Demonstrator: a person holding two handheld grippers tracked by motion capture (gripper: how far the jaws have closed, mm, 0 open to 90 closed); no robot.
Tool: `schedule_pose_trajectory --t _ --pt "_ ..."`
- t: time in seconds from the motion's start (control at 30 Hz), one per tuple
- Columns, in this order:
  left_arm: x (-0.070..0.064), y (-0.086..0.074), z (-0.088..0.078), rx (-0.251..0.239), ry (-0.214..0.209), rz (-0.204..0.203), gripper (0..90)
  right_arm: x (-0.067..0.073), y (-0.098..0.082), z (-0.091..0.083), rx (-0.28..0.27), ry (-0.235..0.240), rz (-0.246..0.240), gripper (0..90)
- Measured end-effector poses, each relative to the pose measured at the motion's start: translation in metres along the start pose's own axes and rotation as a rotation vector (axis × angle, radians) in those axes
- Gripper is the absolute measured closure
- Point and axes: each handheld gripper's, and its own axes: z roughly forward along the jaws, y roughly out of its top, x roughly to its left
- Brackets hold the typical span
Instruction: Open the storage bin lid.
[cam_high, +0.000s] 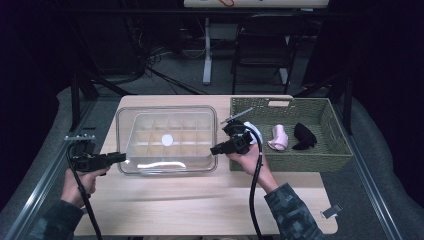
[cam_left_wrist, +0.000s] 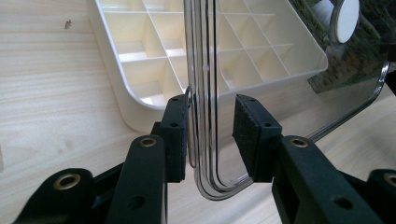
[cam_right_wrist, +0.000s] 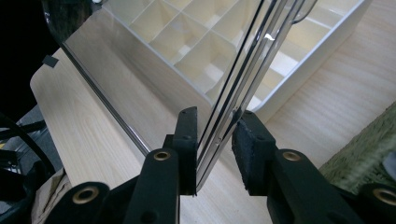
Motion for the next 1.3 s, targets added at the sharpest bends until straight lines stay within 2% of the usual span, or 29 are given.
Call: schedule_pose_trajectory --t 0.23,0.7,0.73,0.9,1.3 --pt "-0.004 -0.010 -0.002 0.008 -0.007 0.006 66.7 0.005 -0.013 -0.003 0.002 0.009 -0.027 72.4" --pt "-0.013 -0.029 -0.006 0.030 -0.026 0.025 68.0 0.014 -0.040 -0.006 0.010 0.018 -0.033 71.7" --pt "-0.014 -0.031 -0.005 0.027 -0.025 0.023 68.0 0.014 -0.042 -0.006 0.021 0.022 -0.044 71.6" --pt "-0.015 -0.039 -0.005 0.042 -0.034 0.018 68.0 0.016 -0.052 -0.004 0.014 0.039 -0.040 71.6" --pt "-0.018 -0.059 -0.002 0.083 -0.058 0.002 68.0 0.021 -0.072 -0.003 0.040 0.054 -0.032 71.2"
